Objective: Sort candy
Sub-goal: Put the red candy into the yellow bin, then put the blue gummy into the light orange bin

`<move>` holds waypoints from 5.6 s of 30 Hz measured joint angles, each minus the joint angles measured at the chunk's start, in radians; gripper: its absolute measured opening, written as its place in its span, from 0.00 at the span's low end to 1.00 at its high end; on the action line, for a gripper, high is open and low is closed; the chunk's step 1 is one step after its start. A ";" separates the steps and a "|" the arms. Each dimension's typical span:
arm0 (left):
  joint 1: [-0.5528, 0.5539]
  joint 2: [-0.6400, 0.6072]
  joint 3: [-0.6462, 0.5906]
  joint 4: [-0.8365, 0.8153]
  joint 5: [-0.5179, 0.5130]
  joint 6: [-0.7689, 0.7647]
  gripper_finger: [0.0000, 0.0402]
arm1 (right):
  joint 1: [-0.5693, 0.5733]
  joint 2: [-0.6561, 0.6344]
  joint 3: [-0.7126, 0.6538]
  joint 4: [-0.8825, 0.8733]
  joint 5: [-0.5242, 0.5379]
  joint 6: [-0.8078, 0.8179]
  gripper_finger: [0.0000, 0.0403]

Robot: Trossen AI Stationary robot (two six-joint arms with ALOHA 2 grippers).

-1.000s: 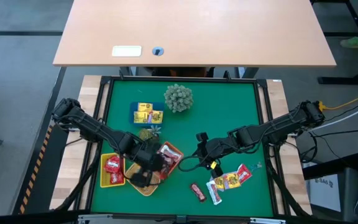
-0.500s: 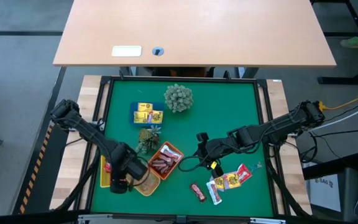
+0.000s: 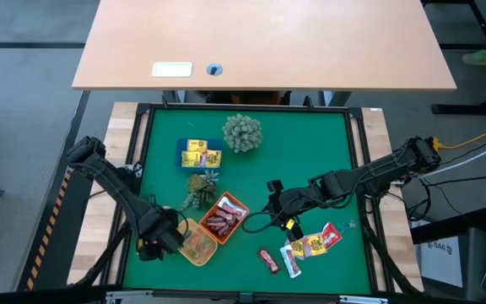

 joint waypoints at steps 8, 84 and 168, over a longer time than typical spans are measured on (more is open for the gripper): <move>-0.012 0.000 0.000 -0.001 -0.054 -0.096 0.00 | 0.000 0.000 0.000 0.000 0.000 0.000 0.50; 0.399 0.000 0.000 0.962 -0.526 0.636 0.35 | -0.244 -0.080 -0.568 -0.597 0.131 0.412 0.47; 0.462 0.000 0.000 1.278 -0.511 1.129 0.35 | -0.242 -0.060 -0.175 0.248 -0.148 0.322 0.01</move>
